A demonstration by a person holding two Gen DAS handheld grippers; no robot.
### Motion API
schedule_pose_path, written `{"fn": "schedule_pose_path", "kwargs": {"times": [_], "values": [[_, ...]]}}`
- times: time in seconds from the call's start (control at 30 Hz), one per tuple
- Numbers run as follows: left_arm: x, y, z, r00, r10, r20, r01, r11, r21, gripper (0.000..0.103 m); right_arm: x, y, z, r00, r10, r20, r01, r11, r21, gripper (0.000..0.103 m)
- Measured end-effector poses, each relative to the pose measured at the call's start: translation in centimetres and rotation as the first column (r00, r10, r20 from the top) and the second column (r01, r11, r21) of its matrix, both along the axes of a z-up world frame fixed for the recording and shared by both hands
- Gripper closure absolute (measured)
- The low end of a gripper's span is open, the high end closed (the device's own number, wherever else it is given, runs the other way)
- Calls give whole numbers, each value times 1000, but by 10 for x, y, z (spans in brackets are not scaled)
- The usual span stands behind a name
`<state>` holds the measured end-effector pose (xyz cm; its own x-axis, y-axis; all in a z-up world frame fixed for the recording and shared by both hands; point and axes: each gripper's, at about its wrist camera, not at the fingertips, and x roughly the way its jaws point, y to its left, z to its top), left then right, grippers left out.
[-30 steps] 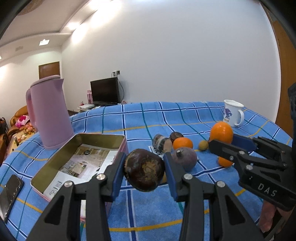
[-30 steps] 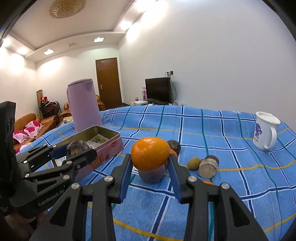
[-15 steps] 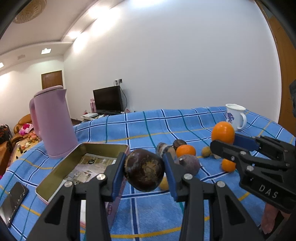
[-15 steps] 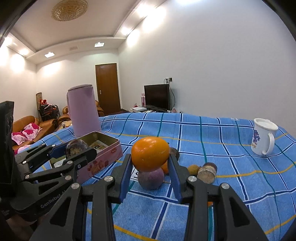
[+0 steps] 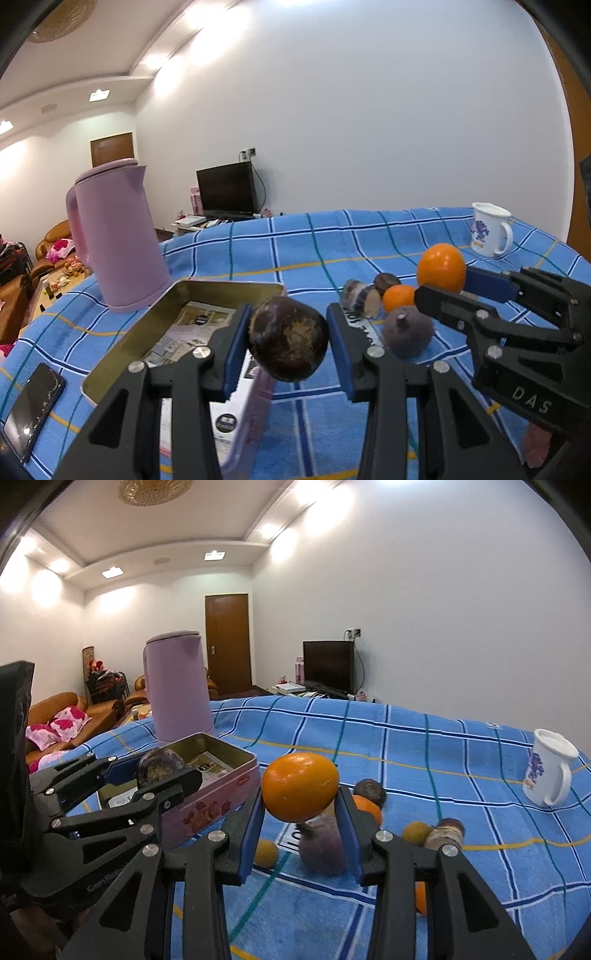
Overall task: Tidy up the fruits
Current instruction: 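Carry the dark fruit and the tangerine over the open pink tin with both grippers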
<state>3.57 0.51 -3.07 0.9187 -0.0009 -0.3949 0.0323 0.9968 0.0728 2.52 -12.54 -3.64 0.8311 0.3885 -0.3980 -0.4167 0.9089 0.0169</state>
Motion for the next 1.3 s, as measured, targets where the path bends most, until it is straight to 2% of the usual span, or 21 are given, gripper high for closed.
{"fn": "schedule_pose_path", "kwargs": {"times": [0.53,0.7,0.83,0.97,1.3], "values": [[21,67,-8,989,135,-57,-137,990,-35,60,30,67,-6,993,114,-30,-116,992,-55,62],[28,88,-11,983,157,-93,-164,984,-70,60,30,85,-2,988,148,-43,-151,986,-77,62],[33,102,-14,976,184,-117,-194,977,-84,60,33,92,5,982,166,-87,-170,985,-42,62],[35,109,-15,972,197,-125,-209,974,-87,60,37,104,10,980,175,-94,-180,982,-49,62],[46,125,-19,960,230,-161,-244,967,-72,60,49,134,-8,969,225,-101,-232,971,-55,62]]}}
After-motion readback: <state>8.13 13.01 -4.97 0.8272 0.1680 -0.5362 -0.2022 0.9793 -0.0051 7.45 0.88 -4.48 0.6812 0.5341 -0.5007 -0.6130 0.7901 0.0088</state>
